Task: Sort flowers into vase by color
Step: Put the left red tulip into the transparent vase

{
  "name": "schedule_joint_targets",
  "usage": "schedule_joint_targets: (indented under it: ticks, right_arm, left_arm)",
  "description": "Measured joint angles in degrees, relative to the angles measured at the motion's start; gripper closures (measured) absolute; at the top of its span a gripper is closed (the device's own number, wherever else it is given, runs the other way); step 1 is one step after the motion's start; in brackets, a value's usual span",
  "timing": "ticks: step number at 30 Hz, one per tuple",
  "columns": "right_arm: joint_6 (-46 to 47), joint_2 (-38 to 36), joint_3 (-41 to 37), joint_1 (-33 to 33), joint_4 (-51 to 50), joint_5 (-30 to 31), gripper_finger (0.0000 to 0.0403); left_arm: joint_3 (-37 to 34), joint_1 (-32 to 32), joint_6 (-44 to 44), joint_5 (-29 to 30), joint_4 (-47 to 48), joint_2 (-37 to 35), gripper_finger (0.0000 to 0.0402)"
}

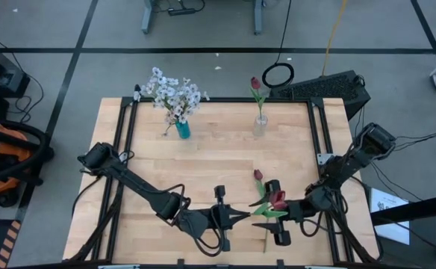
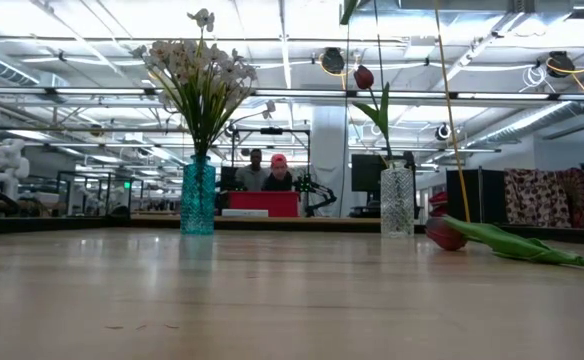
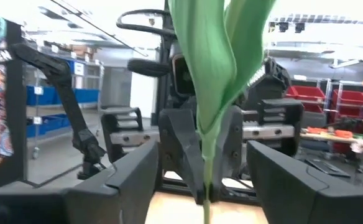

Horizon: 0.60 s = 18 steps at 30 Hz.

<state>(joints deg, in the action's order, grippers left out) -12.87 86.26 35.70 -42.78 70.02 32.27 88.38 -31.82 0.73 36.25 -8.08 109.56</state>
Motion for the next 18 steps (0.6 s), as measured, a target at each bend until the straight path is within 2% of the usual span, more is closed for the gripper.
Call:
schedule_joint_targets:
  ticks: [4, 18]
  right_arm:
    - [0.92, 0.00, 0.00, 0.70, 0.16, -2.28, 0.0204]
    - [1.38, 0.00, 0.00, 0.85, 0.09, -2.35, 0.0335]
  left_arm:
    - [0.00, 0.03, 0.24, 0.00, 0.88, 0.00, 0.0401]
    - [0.00, -0.01, 0.31, 0.02, 1.29, 0.00, 0.0400]
